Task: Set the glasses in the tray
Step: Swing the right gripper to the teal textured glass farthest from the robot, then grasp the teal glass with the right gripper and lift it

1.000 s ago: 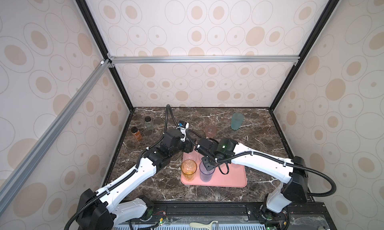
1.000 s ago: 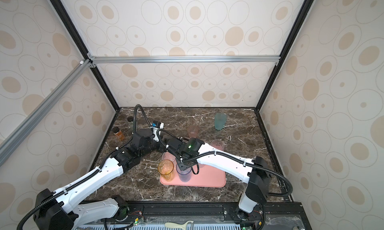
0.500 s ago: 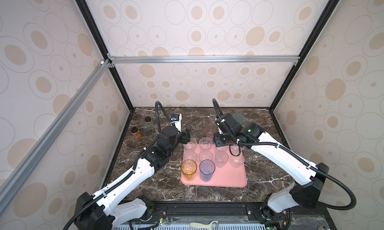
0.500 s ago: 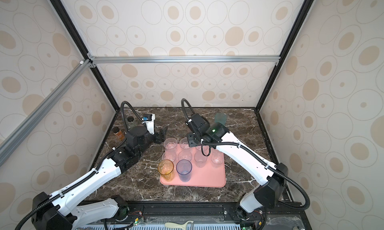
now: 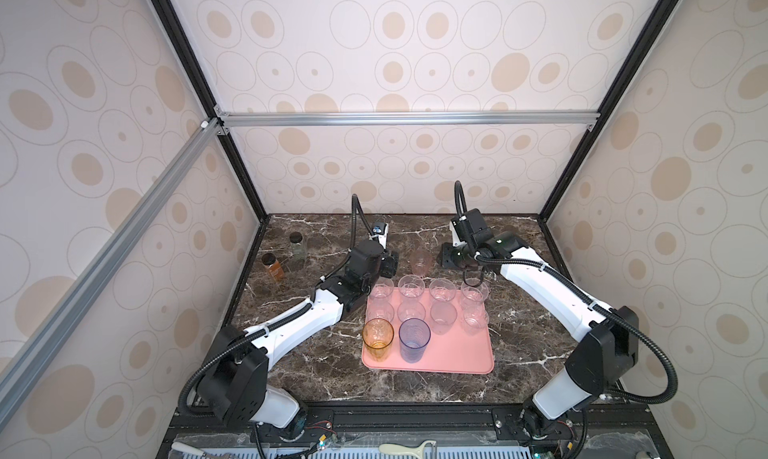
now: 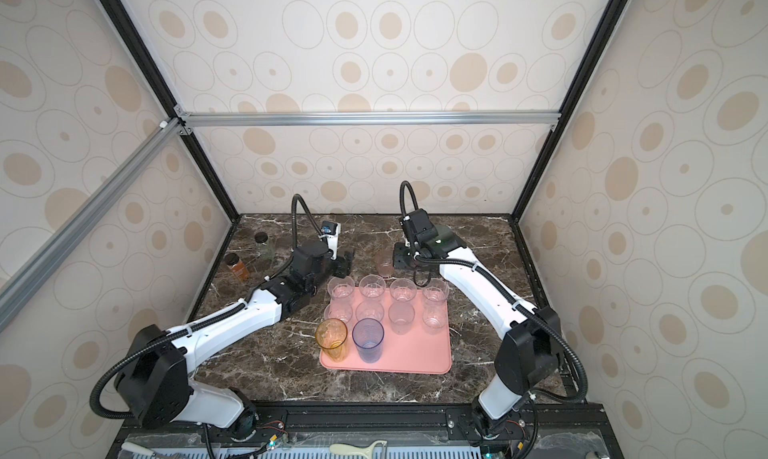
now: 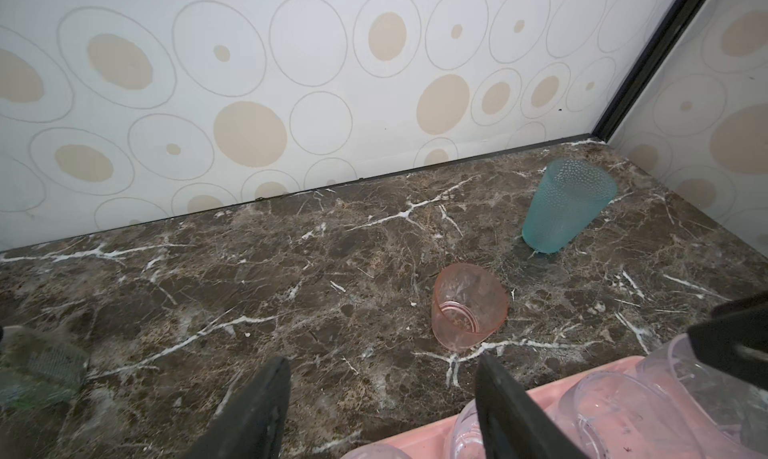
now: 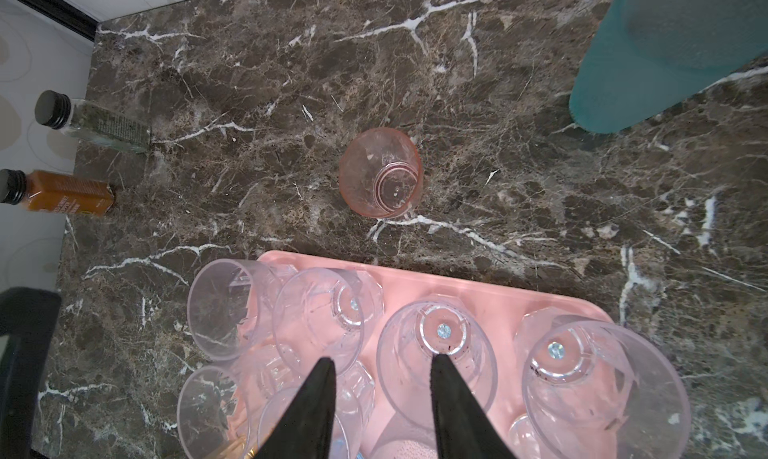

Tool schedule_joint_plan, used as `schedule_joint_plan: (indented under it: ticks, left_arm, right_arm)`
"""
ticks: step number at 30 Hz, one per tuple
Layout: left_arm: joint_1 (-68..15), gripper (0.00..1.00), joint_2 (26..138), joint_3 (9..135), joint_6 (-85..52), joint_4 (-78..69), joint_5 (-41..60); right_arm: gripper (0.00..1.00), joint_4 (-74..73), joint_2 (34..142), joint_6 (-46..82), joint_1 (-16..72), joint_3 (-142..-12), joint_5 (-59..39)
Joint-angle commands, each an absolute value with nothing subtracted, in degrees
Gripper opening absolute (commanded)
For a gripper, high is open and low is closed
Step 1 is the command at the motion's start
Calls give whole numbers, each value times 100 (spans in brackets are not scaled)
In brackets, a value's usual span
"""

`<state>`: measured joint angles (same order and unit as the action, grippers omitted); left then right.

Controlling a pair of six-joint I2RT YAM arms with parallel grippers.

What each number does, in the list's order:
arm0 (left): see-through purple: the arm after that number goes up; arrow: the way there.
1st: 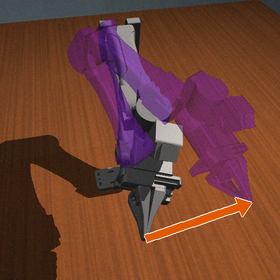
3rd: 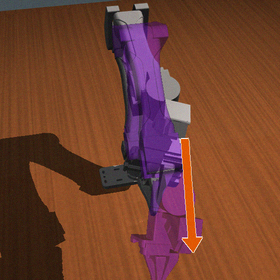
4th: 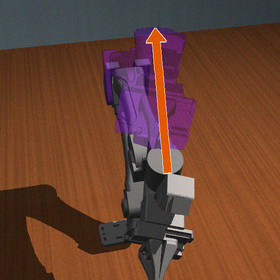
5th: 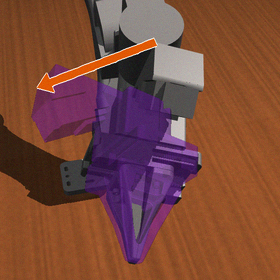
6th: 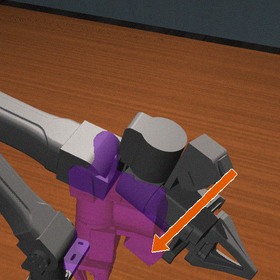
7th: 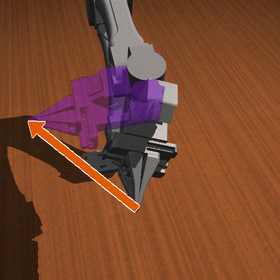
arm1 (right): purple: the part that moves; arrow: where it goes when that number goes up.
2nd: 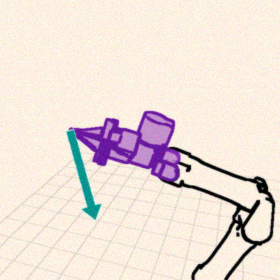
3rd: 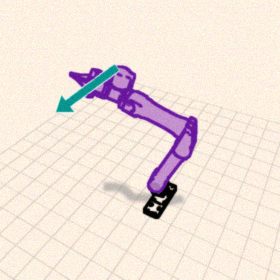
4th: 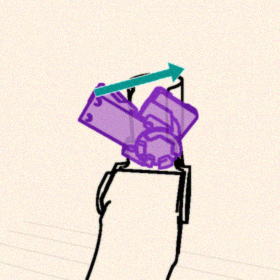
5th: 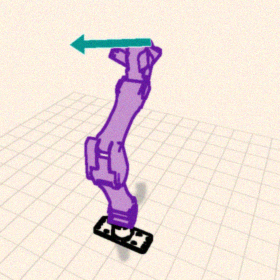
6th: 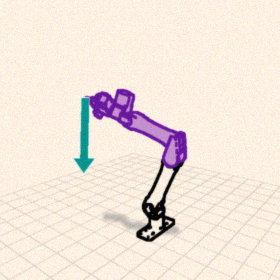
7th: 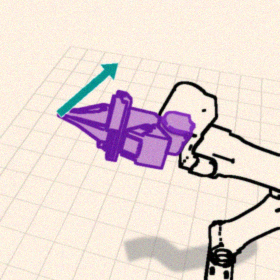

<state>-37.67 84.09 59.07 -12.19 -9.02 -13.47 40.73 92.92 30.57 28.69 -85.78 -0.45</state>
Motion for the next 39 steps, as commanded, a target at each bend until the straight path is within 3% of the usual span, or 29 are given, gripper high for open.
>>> schedule_joint_plan:
  ticks: [1,7,16,29,34,39]
  left_arm:
    - [-3871,70,8610,6324,-934,-1173,-1131]
    - [-3911,67,9061,6518,-914,-1156,-834]
    - [-4111,67,9609,7013,-222,-1070,-1278]
    - [-4447,71,10786,7880,1561,-2286,-948]
    - [-4496,73,11242,7945,2331,-3162,-629]
    - [-4512,74,11612,8233,2767,-3124,-533]
  right_arm:
    - [40,3946,9437,3081,2675,-8477,-343]
    - [39,3877,9682,3032,2262,-8490,-565]
    - [34,3902,9960,2956,1663,-8866,-362]
    - [44,4050,10814,3280,677,-9875,301]
    - [45,4110,11355,3401,475,-10376,83]
    - [43,4324,11906,3368,422,-10986,-22]
